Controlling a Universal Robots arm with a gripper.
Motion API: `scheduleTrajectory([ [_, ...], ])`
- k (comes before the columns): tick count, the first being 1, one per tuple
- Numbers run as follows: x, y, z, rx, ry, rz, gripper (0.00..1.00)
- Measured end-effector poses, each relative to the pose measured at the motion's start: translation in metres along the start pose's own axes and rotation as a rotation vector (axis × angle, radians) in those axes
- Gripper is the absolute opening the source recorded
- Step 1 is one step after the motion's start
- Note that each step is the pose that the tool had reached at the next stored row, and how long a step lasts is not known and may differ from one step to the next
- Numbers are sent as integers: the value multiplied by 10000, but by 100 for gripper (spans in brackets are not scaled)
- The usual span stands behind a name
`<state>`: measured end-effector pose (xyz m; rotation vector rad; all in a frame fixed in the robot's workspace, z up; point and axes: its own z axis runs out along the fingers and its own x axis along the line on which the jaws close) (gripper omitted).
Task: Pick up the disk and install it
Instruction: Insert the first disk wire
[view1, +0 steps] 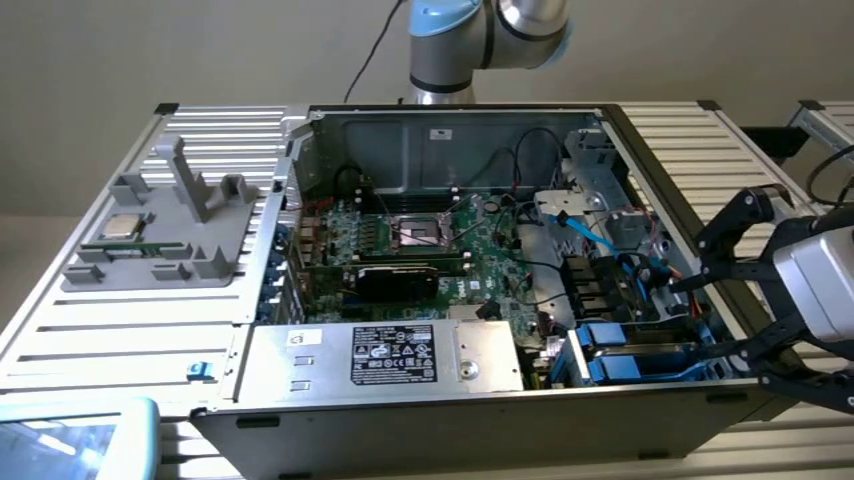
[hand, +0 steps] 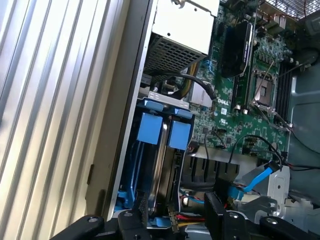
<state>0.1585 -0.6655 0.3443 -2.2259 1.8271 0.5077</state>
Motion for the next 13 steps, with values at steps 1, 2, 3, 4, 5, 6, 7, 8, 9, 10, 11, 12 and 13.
scheduleTrajectory([
  [1,9,0,8,7,-55,-14,56],
  [2,14,0,16,14,-114,-31,56],
  [3,18,0,25,21,-181,-50,56],
  [4,22,0,34,28,-246,-66,56],
  [5,26,0,45,35,-310,-83,56],
  [6,31,0,57,40,-355,-96,56],
  [7,37,0,67,43,-387,-105,56],
  [8,42,0,72,45,-407,-114,56],
  [9,46,0,78,46,-423,-119,56],
  [10,49,0,86,47,-436,-123,56],
  [11,52,-1,93,48,-449,-126,56],
  [12,55,-1,98,50,-459,-129,56],
  [13,55,-1,99,51,-468,-131,56],
])
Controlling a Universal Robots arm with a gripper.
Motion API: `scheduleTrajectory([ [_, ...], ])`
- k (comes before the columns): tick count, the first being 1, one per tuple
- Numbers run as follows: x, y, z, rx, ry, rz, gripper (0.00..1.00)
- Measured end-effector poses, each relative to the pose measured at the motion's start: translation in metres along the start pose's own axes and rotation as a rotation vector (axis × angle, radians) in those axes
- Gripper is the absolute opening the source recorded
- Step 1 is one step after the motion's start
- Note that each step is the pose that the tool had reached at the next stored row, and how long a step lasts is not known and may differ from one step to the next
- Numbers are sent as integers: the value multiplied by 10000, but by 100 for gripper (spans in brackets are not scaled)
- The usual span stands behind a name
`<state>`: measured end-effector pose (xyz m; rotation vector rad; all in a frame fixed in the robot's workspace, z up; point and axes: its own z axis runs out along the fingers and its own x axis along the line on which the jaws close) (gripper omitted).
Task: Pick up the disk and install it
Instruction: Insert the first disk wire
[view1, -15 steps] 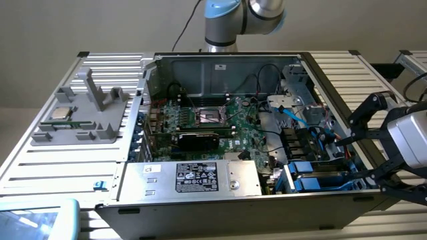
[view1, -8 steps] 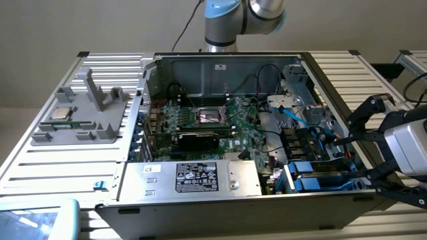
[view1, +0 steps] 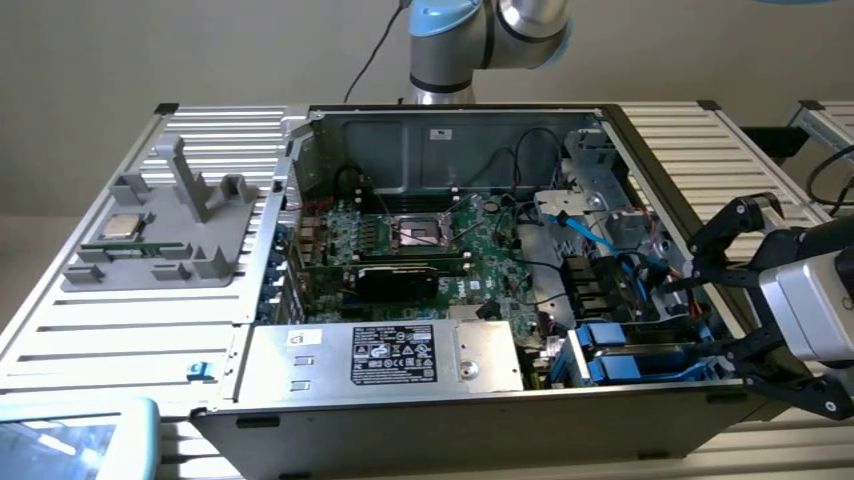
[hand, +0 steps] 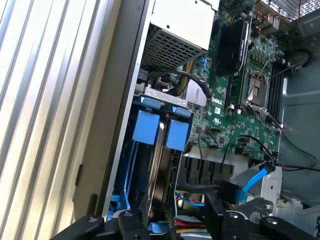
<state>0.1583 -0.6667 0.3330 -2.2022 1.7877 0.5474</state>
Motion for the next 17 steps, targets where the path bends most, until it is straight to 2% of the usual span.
scheduleTrajectory([
  [4,2,0,4,2,-34,-10,55],
  [6,2,0,4,0,-41,-13,41],
  [8,8,-1,3,-10,-57,-21,41],
  [9,16,-1,1,-20,-72,-26,35],
  [14,56,1,10,-111,-112,-92,35],
  [17,59,0,17,-174,-114,-223,35],
])
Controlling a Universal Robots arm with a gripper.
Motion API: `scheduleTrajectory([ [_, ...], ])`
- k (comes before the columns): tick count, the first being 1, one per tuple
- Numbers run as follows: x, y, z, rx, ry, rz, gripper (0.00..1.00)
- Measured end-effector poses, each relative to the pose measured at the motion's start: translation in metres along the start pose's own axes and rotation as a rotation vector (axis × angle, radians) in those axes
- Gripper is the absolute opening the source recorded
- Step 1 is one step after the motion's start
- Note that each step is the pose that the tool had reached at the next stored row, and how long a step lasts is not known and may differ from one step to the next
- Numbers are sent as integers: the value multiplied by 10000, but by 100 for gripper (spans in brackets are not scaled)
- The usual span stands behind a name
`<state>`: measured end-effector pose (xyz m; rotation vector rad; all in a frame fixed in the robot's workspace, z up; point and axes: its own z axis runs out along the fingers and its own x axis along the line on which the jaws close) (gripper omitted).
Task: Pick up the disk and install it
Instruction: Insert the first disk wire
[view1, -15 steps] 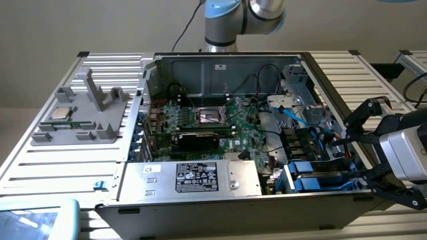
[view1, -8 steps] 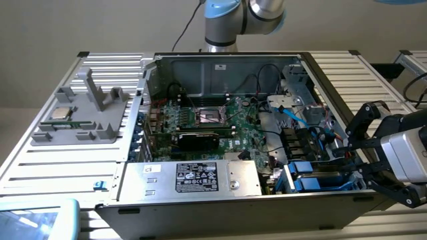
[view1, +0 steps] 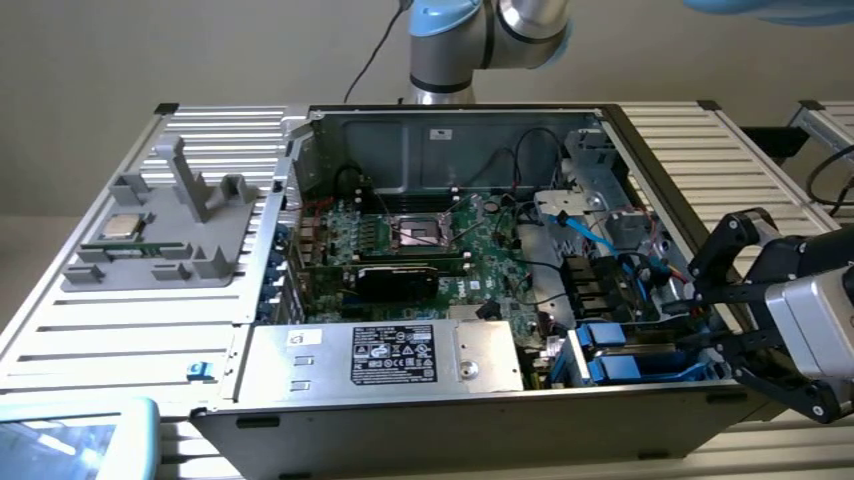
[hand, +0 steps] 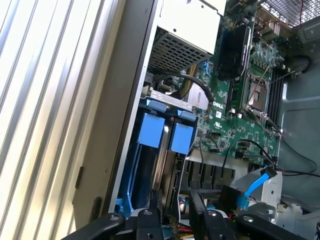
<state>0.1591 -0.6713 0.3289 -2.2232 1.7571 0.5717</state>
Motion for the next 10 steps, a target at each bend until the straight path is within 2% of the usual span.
scheduleTrajectory([
  [7,9,-7,15,-212,21,-420,35],
  [8,11,-11,15,-229,13,-460,35],
  [10,13,-20,15,-239,-55,-522,35],
])
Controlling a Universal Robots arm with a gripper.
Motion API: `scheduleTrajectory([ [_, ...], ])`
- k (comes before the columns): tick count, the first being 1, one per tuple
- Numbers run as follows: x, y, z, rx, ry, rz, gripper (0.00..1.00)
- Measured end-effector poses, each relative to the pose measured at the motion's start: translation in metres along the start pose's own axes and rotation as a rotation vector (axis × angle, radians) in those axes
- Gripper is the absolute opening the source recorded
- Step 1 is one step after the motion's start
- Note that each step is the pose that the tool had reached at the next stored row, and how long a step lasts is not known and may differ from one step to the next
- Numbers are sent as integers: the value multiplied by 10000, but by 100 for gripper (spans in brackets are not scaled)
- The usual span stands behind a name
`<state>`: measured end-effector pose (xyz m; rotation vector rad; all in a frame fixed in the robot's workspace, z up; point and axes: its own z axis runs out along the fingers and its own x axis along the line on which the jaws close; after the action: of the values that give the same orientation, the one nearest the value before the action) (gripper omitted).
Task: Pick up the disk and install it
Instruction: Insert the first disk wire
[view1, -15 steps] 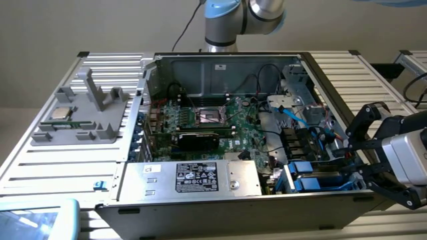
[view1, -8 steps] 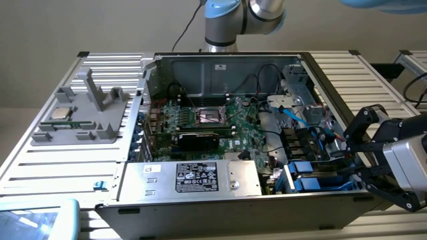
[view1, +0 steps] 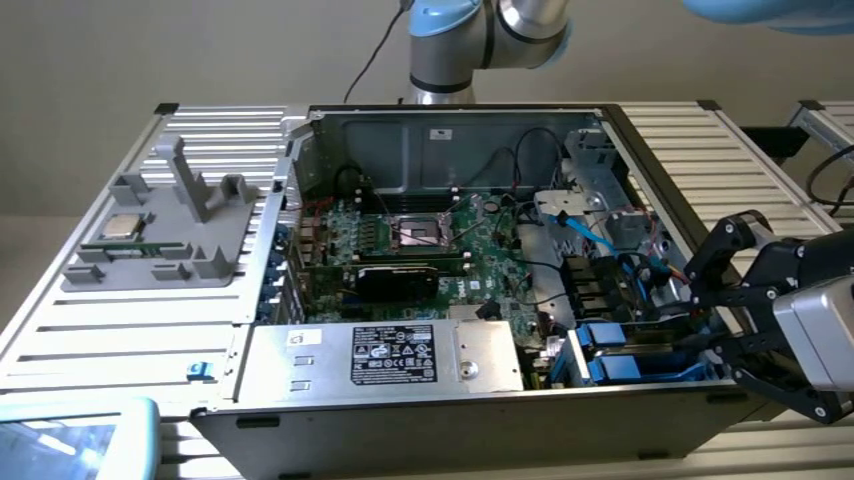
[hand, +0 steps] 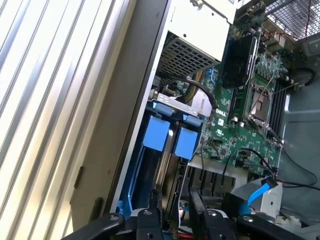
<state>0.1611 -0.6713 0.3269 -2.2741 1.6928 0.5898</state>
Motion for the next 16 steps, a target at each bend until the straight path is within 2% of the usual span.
scheduleTrajectory([
  [3,2,0,2,22,-152,-60,35],
  [14,5,-1,-1,30,-184,-70,35],
  [15,5,3,0,52,-183,-80,35],
  [16,4,10,3,116,-174,-115,35],
])
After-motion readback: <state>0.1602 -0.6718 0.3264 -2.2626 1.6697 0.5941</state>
